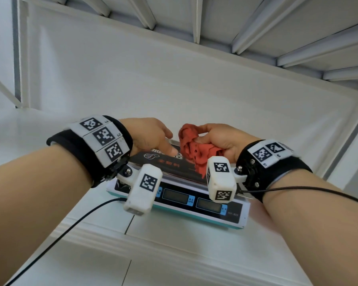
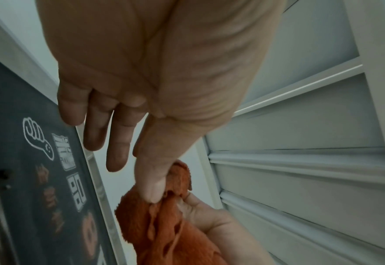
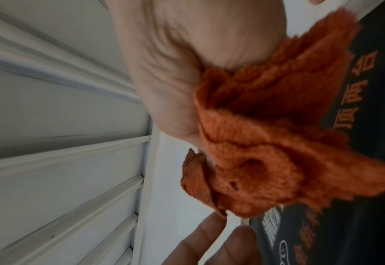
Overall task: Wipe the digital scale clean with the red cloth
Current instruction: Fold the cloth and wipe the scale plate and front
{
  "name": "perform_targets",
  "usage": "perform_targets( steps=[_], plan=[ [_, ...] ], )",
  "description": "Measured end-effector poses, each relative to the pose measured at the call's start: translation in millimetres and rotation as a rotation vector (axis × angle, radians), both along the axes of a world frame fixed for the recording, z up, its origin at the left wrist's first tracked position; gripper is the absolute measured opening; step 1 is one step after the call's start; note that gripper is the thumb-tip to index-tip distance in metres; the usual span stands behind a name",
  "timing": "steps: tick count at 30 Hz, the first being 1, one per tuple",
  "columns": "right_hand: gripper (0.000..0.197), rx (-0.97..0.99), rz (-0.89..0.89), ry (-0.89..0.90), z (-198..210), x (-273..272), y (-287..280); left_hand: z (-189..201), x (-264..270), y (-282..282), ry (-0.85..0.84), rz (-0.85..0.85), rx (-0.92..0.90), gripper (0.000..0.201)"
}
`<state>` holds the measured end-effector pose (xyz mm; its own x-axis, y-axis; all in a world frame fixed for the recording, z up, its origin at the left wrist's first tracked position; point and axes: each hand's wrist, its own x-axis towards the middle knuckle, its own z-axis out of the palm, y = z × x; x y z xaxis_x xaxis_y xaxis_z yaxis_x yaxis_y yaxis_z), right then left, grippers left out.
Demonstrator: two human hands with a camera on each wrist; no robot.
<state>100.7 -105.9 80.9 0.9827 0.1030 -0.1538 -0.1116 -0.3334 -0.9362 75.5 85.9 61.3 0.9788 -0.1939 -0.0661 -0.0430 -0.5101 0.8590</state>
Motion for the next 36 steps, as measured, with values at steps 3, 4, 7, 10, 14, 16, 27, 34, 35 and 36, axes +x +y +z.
perform_targets(
  steps=[3,4,7,10,14,16,27,34,35,36],
  plan=[
    [0.017,0.075,-0.006,0.006,0.7,2.1,1.1,3.9,-1.7,-6.7,-0.034,0.014,-0.074,0.039],
    [0.014,0.085,-0.007,0.002,1.1,2.9,1.5,5.4,-2.2,-8.7,-0.038,0.017,-0.099,0.028],
    [0.006,0.104,0.018,-0.014,1.2,3.2,5.1,6.3,0.5,-11.3,-0.013,0.027,-0.146,0.017],
    [0.014,0.091,0.096,-0.001,0.8,-1.5,8.7,4.0,5.1,-11.3,-0.064,0.076,-0.133,0.035],
    [0.028,-0.047,0.236,0.03,0.9,-6.0,9.3,2.5,11.1,-9.6,-0.059,0.118,-0.189,0.018],
    [0.022,-0.142,0.204,0.012,2.3,-3.0,9.5,2.4,13.5,-8.7,-0.024,0.122,-0.211,0.005],
    [0.02,0.032,-0.103,-0.088,16.0,11.1,-4.8,13.3,27.9,3.2,0.024,0.168,-0.417,0.012],
    [0.03,-0.06,-0.16,-0.173,21.0,15.1,-0.6,14.6,33.5,0.8,-0.012,0.248,-0.381,0.011],
    [0.033,-0.077,-0.155,-0.178,20.8,15.9,-0.2,14.8,33.3,0.4,0.01,0.243,-0.404,0.011],
    [0.035,-0.086,-0.146,-0.178,20.1,16.8,0.3,15.1,33.0,0.4,0.021,0.242,-0.43,0.011]
  ],
)
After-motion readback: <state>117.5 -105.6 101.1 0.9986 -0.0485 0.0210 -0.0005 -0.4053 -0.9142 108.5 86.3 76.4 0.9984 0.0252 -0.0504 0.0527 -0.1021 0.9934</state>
